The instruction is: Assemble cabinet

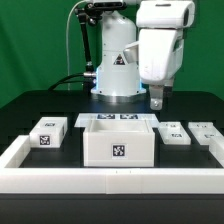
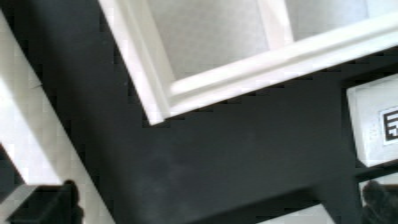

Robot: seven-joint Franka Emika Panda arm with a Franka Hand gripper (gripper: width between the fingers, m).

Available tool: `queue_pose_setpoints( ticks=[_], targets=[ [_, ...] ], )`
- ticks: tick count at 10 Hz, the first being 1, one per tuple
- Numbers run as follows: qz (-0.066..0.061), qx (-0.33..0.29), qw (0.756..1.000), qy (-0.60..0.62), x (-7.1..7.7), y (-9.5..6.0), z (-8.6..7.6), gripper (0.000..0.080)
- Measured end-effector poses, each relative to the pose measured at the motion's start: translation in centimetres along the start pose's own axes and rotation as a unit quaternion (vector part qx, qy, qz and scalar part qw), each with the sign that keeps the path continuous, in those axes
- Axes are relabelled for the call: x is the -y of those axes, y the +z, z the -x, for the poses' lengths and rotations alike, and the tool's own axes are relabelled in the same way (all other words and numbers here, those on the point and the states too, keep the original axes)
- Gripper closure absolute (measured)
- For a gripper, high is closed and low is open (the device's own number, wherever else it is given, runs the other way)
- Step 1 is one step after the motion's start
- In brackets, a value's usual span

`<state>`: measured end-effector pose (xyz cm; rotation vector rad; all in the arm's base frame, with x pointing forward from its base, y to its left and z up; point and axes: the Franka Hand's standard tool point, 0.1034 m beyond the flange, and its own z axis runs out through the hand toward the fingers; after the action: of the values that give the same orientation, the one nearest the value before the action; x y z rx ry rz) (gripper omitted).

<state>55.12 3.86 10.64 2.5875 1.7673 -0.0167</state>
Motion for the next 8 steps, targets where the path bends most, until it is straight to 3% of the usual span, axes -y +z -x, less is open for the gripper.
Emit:
queue_pose_setpoints(
  ticks=[2,4,8],
  targets=[
    [0.000,0.000,1.000,-0.004,0.0,0.1,0.1,0.0002],
    [-0.002,0.006,0.995,-0.104,0.1,0.6,1.4,0.0002],
    [-0.008,0.009,0.994,-0.111,0.2,1.2,1.7,0.0002]
  ],
)
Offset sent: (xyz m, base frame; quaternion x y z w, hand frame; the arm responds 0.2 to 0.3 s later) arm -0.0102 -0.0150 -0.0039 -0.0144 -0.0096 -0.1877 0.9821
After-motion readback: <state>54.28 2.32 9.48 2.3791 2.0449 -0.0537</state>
